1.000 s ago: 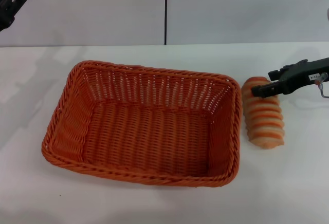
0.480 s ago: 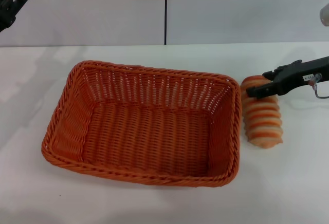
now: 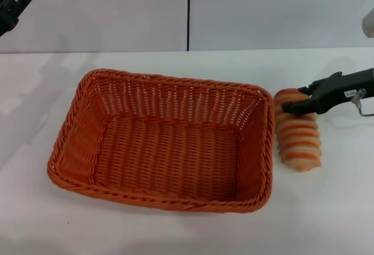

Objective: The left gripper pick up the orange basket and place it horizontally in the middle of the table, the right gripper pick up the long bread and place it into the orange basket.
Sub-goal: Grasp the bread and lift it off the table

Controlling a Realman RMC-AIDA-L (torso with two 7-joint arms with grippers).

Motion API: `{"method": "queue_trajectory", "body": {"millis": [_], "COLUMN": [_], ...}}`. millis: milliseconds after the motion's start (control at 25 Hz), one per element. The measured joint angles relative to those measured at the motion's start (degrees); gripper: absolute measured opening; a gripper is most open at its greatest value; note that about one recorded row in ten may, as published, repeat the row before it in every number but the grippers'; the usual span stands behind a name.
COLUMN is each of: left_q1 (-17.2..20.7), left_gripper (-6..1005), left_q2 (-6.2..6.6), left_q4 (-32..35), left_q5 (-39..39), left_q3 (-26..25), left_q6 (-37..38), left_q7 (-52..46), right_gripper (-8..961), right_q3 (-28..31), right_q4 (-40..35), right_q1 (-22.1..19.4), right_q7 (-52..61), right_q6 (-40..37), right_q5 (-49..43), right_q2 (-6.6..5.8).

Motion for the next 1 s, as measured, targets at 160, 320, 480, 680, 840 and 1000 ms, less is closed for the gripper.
{"method": "queue_trajectory", "body": {"millis": [160,320,480,680,840,1000], "left_q1": [-0.08,-0.12,-0.12,-0.50,-0.77,-0.81], "left_gripper": [779,779,779,779,779,779], "left_q2": [0.00,0.00,0.00,0.00,0.00,0.04], "left_q4": [-0.03,-0.03,-0.03,-0.03,-0.03,-0.03], "left_q5": [0.00,-0.02,-0.06,-0.10,-0.10,-0.10], "left_q3": [0.00,0.00,0.00,0.00,0.00,0.00], "left_q6": [-0.33,-0.43,-0.43,-0.43,-0.43,-0.42], "left_q7": [0.00,0.01,0.01,0.01,0.01,0.01], "right_gripper": [604,565,529,486,457,432], "right_q3": [0.20,0.56,0.60,0.73,0.89,0.90], "right_q4": [-0.59,-1.14,-2.89,-3.79,-5.28,-6.70], "right_q1": [-0.43,-0.72,-1.46,-1.90,-3.19,-4.84], "right_q7": [-0.04,-0.04,0.05,0.28,0.29,0.21], "right_q6": [-0.13,-0.16,-0.16,-0.71,-1.80,-3.85], "right_q5": [0.37,0.46,0.55,0.80,2.97,6.10], "right_q2": [0.09,0.12,0.62,0.88,0.95,0.49]}}
